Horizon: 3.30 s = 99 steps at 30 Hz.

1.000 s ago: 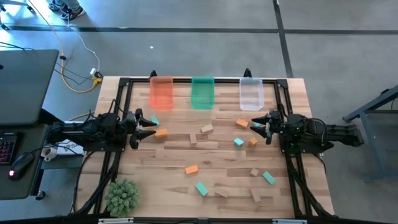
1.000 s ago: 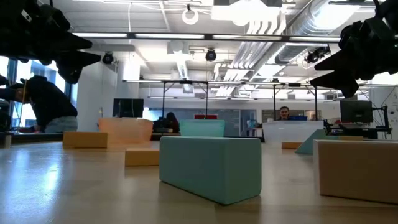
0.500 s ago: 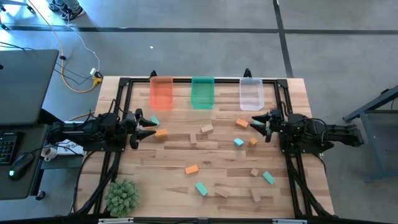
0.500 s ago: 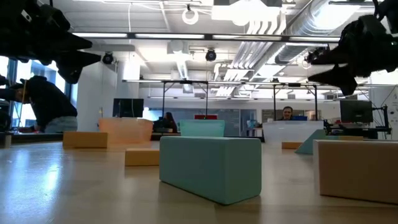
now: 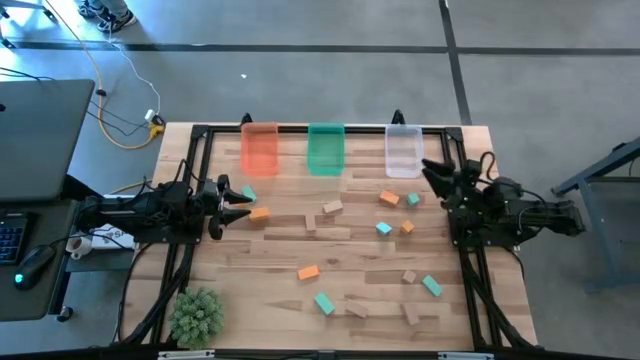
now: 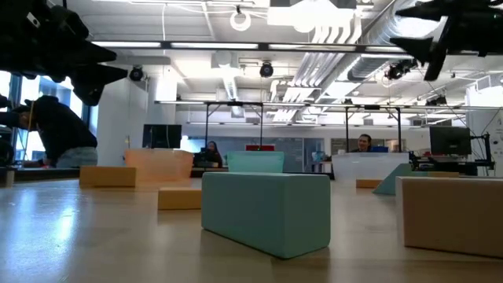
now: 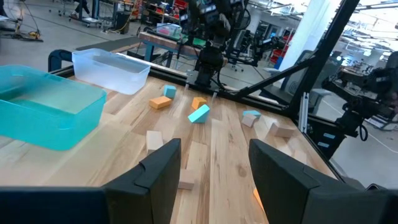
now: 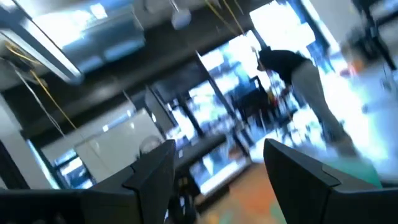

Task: Sort & place blocks by color
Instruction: Put the brown block into the white bin

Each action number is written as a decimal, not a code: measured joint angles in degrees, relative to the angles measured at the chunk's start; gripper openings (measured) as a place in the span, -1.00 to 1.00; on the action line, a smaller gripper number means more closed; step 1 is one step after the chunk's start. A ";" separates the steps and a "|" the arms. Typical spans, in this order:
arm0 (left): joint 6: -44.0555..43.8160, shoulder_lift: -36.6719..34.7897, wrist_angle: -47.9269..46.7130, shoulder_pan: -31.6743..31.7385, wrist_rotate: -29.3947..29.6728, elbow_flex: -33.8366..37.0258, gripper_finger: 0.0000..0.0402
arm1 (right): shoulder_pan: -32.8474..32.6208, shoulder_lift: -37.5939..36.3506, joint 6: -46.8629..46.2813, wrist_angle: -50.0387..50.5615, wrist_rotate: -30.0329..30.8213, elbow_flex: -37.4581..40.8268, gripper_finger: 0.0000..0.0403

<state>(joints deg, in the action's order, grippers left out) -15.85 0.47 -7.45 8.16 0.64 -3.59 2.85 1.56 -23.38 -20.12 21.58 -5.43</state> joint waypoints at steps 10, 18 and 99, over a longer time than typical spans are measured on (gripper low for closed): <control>-6.42 -0.02 -0.01 0.00 0.00 0.00 -0.11 | 0.00 2.32 2.88 -1.59 0.02 -6.38 0.15; -7.55 0.00 0.01 -0.02 0.02 0.00 -0.11 | 0.00 16.42 4.26 11.95 -0.34 -20.98 0.15; -10.12 0.00 -0.03 -0.02 0.00 0.01 -0.11 | 8.41 109.04 40.25 39.44 -30.36 -62.38 0.15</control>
<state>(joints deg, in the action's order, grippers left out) -25.97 0.47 -7.49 8.14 0.64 -3.58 11.27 110.61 16.87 19.32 -8.78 -67.81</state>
